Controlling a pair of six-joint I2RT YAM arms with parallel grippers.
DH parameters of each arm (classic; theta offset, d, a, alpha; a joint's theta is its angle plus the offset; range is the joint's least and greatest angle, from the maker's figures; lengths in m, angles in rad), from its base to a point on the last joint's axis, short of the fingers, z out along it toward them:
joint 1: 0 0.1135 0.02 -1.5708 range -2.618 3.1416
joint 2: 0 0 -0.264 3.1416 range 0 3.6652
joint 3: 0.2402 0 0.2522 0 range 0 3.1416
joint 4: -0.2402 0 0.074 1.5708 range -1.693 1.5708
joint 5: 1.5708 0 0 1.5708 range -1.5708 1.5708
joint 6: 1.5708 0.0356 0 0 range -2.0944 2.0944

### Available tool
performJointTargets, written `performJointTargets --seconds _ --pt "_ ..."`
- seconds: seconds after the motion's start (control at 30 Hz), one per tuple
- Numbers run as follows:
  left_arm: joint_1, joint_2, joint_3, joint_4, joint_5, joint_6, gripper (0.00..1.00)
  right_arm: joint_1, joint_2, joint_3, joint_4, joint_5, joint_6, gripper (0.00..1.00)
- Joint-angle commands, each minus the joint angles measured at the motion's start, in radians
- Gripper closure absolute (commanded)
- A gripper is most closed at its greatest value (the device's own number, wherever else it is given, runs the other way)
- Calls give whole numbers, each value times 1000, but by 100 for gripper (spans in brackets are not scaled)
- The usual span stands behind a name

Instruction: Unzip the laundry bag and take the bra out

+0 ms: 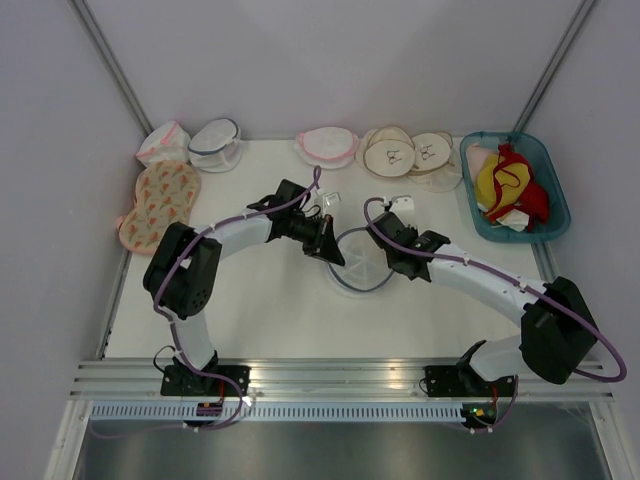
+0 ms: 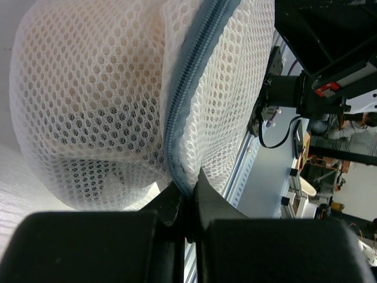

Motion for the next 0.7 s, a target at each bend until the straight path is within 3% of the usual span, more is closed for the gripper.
performJointTargets --seconds 0.0,0.07,0.13,0.17,0.23,0.37,0.4,0.43,0.5,0.53,0.67 --pt "-13 39 46 -153 42 148 98 -28 -12 42 40 75 -67 100" --pt "-13 48 63 -161 10 135 97 -30 -29 39 40 51 -67 100" --pt "-13 37 68 -161 -67 103 84 -31 -44 32 34 29 -72 100" --pt "-10 28 69 -160 -134 88 67 -28 -49 27 31 26 -70 100" --pt "-5 -21 66 -149 -199 44 48 -30 -61 19 11 32 -59 100" --pt "-1 -142 19 -111 -292 -21 28 -33 -105 6 -6 113 -27 99" --pt "-1 -162 13 -110 -331 -41 27 -37 -110 10 -10 113 -23 95" --pt "1 -211 6 -110 -352 -53 25 -37 -112 13 -21 110 -21 60" --pt "9 -265 -23 -110 -422 -94 20 -40 -107 32 -39 100 -16 16" --pt "15 -318 -32 -110 -446 -111 18 -40 -101 38 -71 103 -13 3" --pt "48 -464 -110 -109 -545 -194 11 -39 -147 52 -136 110 19 2"
